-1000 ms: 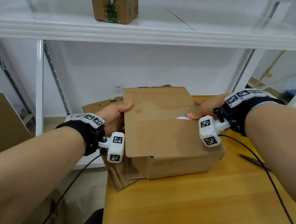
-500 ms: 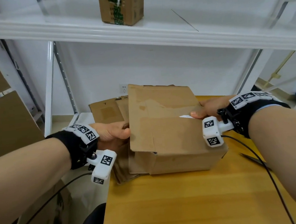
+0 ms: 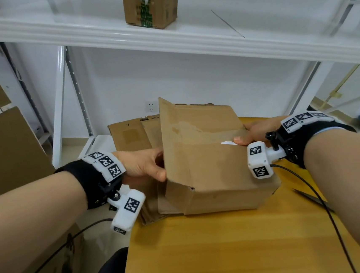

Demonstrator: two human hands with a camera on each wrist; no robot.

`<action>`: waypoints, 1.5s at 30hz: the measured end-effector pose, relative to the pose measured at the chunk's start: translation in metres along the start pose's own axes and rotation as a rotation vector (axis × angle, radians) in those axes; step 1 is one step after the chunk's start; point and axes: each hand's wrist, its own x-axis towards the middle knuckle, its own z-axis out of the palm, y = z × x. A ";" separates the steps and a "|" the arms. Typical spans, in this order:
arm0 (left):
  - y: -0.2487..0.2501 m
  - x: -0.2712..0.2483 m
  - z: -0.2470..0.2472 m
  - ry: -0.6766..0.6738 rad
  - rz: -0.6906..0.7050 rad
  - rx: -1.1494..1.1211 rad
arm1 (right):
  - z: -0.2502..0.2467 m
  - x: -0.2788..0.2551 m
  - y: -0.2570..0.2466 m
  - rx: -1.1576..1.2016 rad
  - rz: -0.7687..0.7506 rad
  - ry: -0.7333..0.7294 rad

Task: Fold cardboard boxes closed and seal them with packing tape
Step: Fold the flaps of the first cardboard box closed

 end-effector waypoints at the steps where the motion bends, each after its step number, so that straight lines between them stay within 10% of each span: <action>1: 0.000 0.003 0.001 0.021 0.016 0.038 | 0.001 -0.002 -0.001 0.005 -0.005 0.005; 17: 0.024 0.025 -0.042 0.610 -0.265 0.808 | 0.001 -0.009 -0.008 0.071 0.074 -0.048; 41: 0.000 0.019 -0.048 0.657 -0.023 -0.554 | 0.003 -0.009 -0.009 0.162 0.087 -0.033; 45: 0.009 0.028 -0.039 0.712 -0.086 -0.397 | 0.002 -0.009 -0.006 0.197 0.072 -0.044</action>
